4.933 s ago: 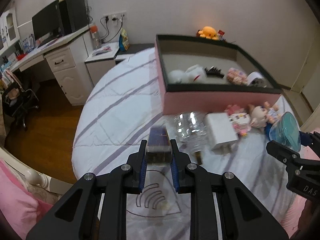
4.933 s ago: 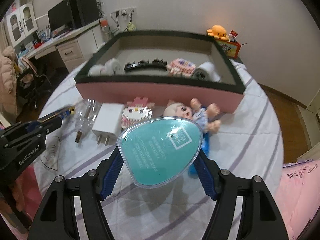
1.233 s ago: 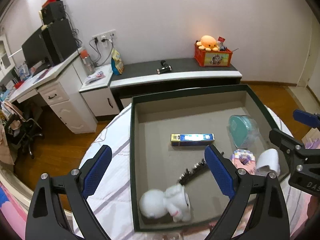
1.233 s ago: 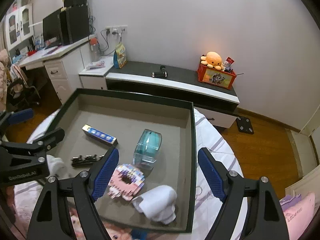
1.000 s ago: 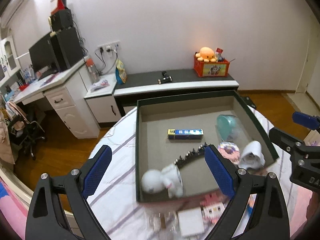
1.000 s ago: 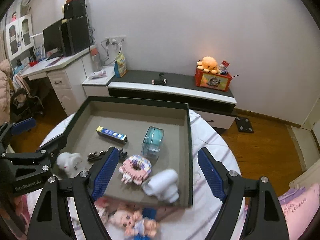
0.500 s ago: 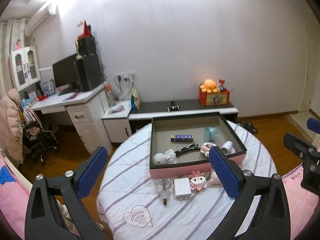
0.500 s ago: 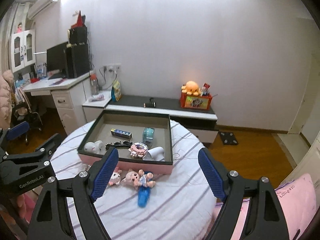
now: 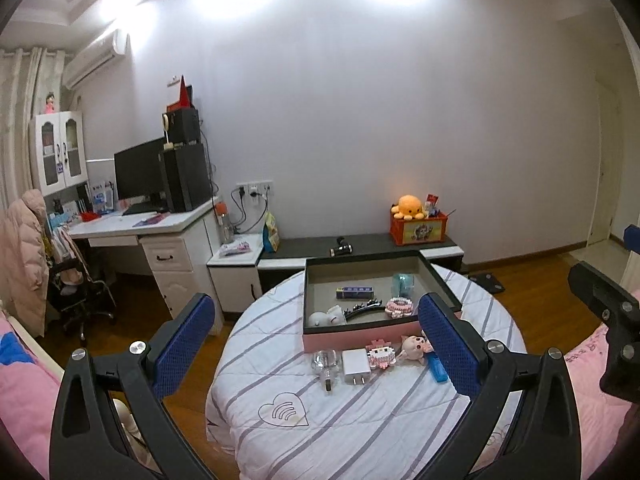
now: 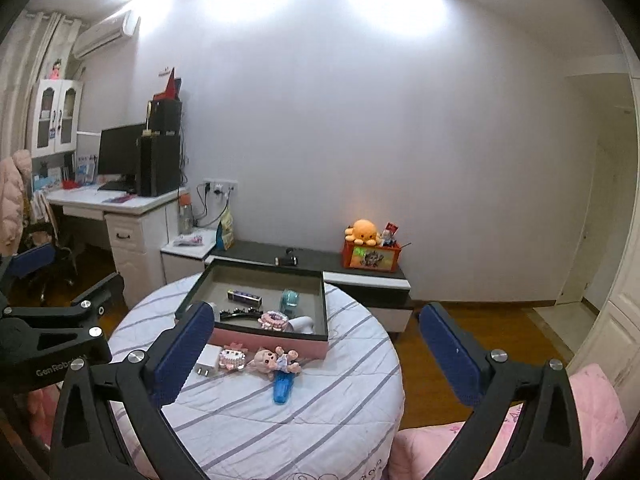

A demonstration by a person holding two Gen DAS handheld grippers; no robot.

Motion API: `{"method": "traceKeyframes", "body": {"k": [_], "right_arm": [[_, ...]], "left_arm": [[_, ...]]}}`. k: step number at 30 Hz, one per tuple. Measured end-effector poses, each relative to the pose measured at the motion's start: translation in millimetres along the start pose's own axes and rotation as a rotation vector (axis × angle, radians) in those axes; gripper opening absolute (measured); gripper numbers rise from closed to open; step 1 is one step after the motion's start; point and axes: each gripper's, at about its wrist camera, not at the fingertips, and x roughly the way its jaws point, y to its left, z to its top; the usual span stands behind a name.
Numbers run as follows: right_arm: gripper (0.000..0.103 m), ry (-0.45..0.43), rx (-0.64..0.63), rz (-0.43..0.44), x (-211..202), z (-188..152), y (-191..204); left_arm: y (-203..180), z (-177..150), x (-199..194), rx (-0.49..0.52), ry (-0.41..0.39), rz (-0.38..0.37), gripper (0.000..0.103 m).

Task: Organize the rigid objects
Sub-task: 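Withdraw both grippers from the box back over the table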

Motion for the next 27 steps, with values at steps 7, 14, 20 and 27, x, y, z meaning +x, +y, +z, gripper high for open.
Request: {"method": "traceKeyframes", "body": {"k": [7, 14, 20, 27], "right_arm": [[0.103, -0.028, 0.017, -0.014, -14, -8, -7], [0.103, -0.015, 0.008, -0.003, -6, -9, -6], [0.103, 0.006, 0.014, -0.006, 6, -10, -8], [0.103, 0.083, -0.001, -0.004, 40, -11, -6]], "left_arm": [[-4, -10, -14, -0.001, -0.016, -0.012, 0.103], [-9, -10, -13, 0.014, -0.021, -0.022, 0.103], [-8, -11, 6, 0.008, 0.025, -0.002, 0.103], [-4, -15, 40, 0.006, 0.097, -0.004, 0.103]]}}
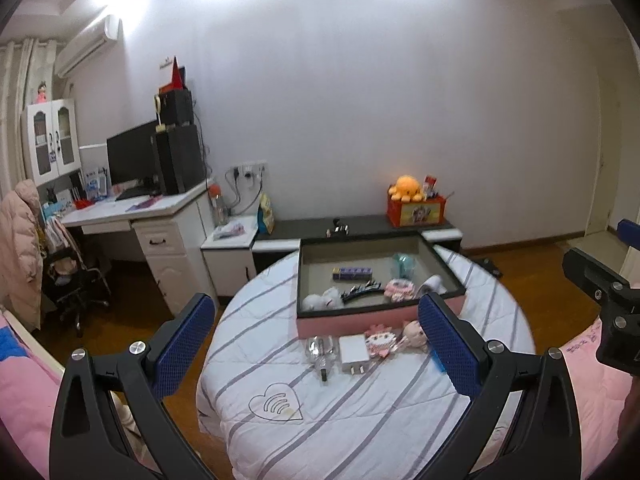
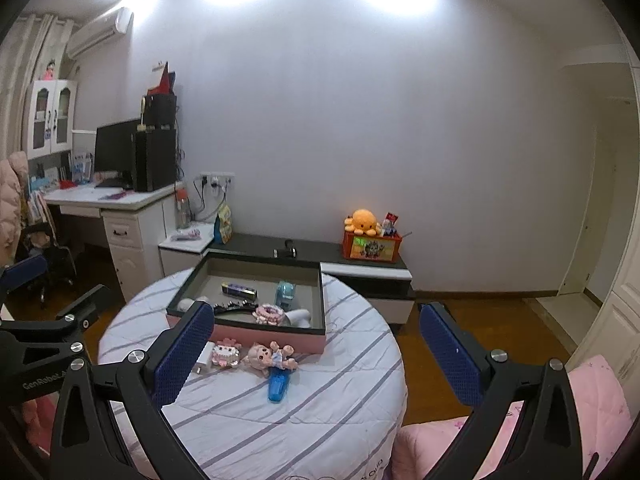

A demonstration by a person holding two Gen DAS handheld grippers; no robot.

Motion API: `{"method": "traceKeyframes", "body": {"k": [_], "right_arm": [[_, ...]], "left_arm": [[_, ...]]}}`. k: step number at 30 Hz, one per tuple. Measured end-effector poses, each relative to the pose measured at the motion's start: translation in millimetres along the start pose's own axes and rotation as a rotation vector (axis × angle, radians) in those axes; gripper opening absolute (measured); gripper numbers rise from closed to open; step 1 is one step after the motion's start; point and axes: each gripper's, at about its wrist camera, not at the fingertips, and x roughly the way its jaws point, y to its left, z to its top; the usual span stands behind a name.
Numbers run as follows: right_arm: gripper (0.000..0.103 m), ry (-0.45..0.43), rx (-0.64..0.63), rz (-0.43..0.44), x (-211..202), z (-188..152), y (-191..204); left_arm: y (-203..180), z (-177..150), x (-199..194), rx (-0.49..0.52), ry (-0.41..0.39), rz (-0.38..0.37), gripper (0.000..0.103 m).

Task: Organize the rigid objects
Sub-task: 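Withdraw both grippers from the box back over the table, then grasp the clear glass bottle with the left gripper while the right grasps the doll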

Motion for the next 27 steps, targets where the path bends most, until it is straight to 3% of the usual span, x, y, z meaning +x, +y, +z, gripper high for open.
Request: {"method": "traceKeyframes", "body": {"k": [5, 17, 22, 27], "right_arm": [[0.103, 0.106, -0.036, 0.061, 43, -9, 10], [0.103, 0.397, -0.085, 0.065, 155, -57, 32], [0.103, 0.458, -0.101, 0.062, 194, -69, 38], [0.103, 0.520, -0.129, 0.090, 226, -84, 48]], "left_arm": [[5, -11, 42, -0.008, 0.106, 0.044, 0.103], [17, -64, 156, -0.018, 0.403, 0.060, 0.103], [20, -80, 193, -0.009, 0.484, 0.083, 0.103], [23, -87, 216, -0.018, 0.530, 0.057, 0.103]]}}
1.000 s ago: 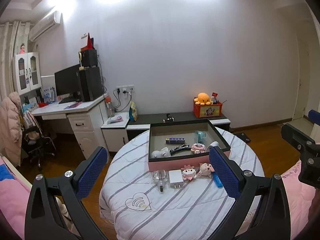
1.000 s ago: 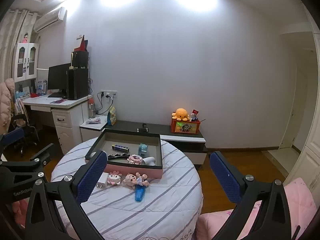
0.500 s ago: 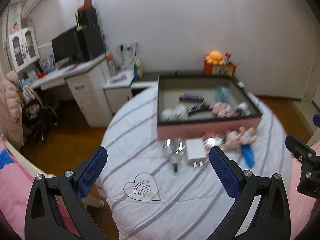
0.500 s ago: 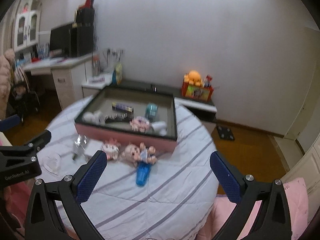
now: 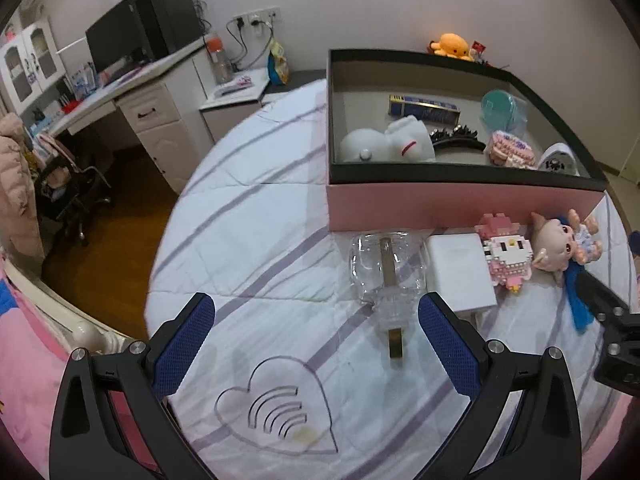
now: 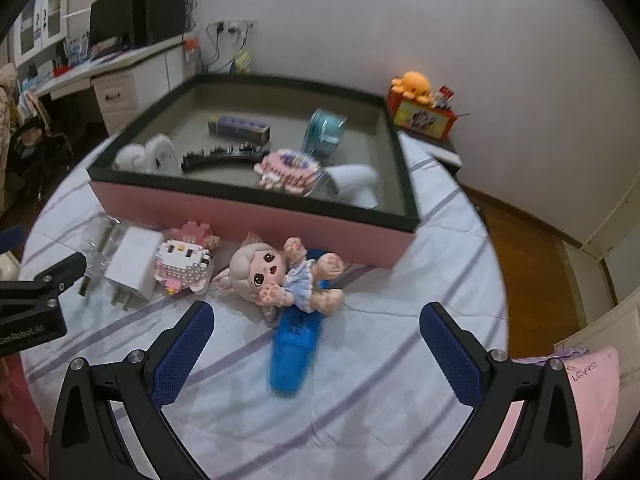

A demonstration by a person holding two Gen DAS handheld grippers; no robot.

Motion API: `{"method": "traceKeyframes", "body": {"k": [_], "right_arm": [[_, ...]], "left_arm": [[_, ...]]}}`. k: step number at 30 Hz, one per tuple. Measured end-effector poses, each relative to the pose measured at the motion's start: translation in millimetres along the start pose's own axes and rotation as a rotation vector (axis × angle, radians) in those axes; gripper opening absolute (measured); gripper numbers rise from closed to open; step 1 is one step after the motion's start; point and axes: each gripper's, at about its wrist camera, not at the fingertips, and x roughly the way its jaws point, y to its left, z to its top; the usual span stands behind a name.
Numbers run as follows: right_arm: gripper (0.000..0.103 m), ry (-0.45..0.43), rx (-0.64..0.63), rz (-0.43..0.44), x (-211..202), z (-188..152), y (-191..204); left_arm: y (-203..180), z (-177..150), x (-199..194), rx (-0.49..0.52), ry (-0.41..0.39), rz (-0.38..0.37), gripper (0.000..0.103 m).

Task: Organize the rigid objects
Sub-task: 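Grasp the clear glass bottle with the left gripper while the right grasps the doll, then lift the glass bottle and doll and carry both over the pink box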

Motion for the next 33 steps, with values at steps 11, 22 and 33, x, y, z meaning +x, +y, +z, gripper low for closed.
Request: {"method": "traceKeyframes", "body": {"k": [11, 22, 33], "right_arm": [[0.103, 0.047, -0.030, 0.040, 42, 7, 8], [0.059, 0.005, 0.022, 0.128, 30, -2, -2], [0.048, -0.011, 0.050, 0.132, 26, 1, -6]], "left_arm": [[-12, 4, 29, 0.027, 0.041, -0.034, 0.103], [-25, 6, 25, 0.057, 0.021, -0.102, 0.047], [-20, 6, 25, 0.037, 0.033, -0.110, 0.048]]}}
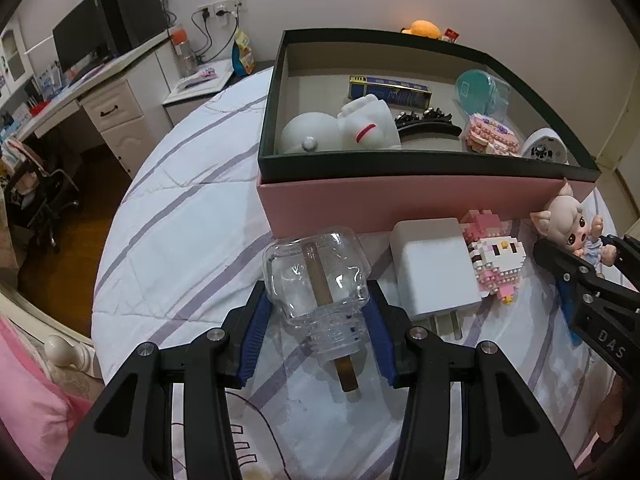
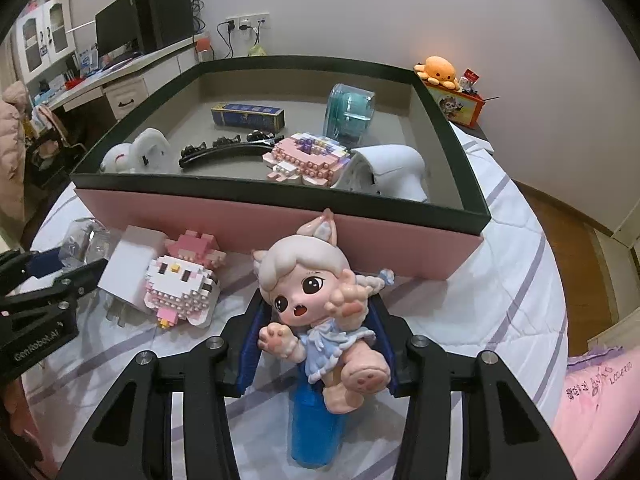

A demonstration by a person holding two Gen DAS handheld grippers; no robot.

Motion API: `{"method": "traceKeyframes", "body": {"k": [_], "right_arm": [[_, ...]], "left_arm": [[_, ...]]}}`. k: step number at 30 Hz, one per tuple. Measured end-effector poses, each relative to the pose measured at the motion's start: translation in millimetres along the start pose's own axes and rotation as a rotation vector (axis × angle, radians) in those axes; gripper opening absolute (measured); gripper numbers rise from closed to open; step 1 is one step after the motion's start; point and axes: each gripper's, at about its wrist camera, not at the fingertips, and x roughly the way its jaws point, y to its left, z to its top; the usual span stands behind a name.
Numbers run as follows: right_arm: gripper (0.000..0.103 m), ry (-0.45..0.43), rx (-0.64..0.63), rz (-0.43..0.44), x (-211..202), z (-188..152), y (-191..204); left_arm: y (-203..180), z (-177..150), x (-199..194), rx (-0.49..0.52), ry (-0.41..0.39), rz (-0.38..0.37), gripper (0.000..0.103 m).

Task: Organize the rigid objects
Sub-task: 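Lift the glass bottle and doll and carry both over the pink box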

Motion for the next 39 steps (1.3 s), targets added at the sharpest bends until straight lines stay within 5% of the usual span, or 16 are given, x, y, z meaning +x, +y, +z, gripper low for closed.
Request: {"method": "traceKeyframes", "body": {"k": [11, 19, 39], "right_arm": [[0.048, -0.034, 0.053, 0.007, -18, 5, -22], [0.048, -0.080, 0.078, -0.003, -41, 8, -25], [0.048, -0.430, 0.090, -0.052, -202, 7, -1]], "left_arm": [[2, 1, -4, -0.019, -0.001, 0.016, 0.047], [4, 7, -36, -0.034, -0.076, 0.002, 0.047], [2, -2, -205, -0.041, -0.435, 0.031, 0.047]]}}
